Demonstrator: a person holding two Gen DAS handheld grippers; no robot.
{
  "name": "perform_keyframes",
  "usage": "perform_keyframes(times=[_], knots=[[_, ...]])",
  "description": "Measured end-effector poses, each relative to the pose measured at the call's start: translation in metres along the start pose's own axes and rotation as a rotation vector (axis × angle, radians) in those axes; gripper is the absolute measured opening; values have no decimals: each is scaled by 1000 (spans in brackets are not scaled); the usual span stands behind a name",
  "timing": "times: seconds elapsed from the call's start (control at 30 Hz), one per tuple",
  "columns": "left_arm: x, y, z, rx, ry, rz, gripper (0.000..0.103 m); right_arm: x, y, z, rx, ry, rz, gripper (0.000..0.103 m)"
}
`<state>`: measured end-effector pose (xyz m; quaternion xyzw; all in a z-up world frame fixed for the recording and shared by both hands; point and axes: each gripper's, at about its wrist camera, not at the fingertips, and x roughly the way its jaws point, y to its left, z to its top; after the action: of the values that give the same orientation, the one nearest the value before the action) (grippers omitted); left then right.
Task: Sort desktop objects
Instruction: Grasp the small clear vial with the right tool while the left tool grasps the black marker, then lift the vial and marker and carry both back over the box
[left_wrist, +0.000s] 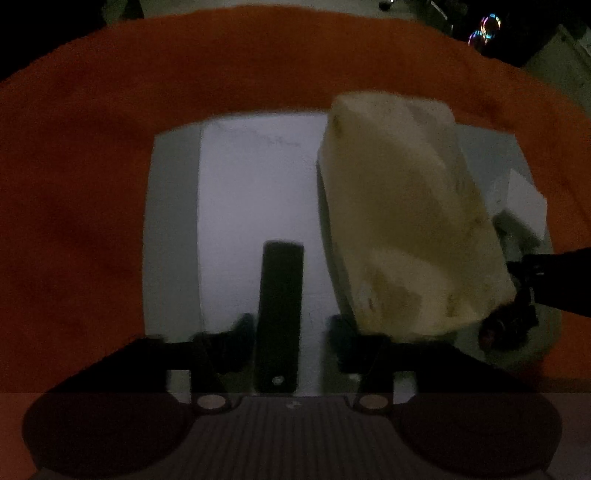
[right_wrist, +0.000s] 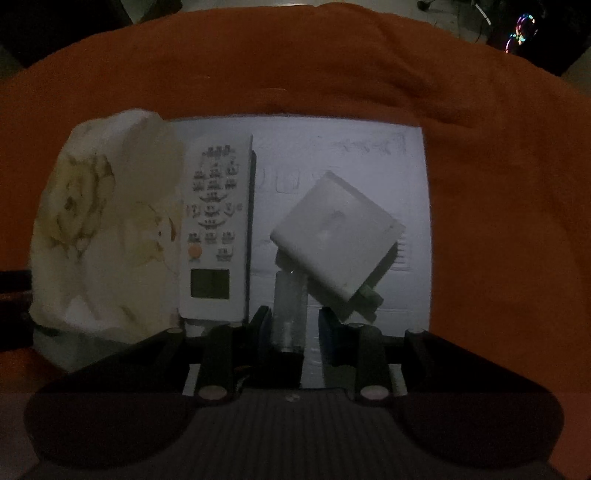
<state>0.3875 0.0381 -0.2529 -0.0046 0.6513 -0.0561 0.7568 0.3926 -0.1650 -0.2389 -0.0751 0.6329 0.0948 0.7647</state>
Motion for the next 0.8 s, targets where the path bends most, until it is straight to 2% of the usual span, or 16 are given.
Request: perform_keyframes(times=[0.03,0.17,0.33,0.4,0.5,0.8], knots=[[-1,0,-1,2,-6,0,22,-1,1,-3,-2,-2,-3,22],[-6,-1,-3,-14,-32,-15,22,-6,-3,-14,43,-11,26,21],[-15,-4,-6,-31,-58,-20,22,-26,-37,-19,234,-59,124,21],[-18,-5,-7,-31,-69,-16,22,-39,-45,-25,278,-102,126,21],[-20,-4,-9,-51,-67,-22,22,-47,-53,-34,345,-100,163,21],[-45,15,-24,-187,-90,-69,21,-56,-62,-40,494,-123,202,21]])
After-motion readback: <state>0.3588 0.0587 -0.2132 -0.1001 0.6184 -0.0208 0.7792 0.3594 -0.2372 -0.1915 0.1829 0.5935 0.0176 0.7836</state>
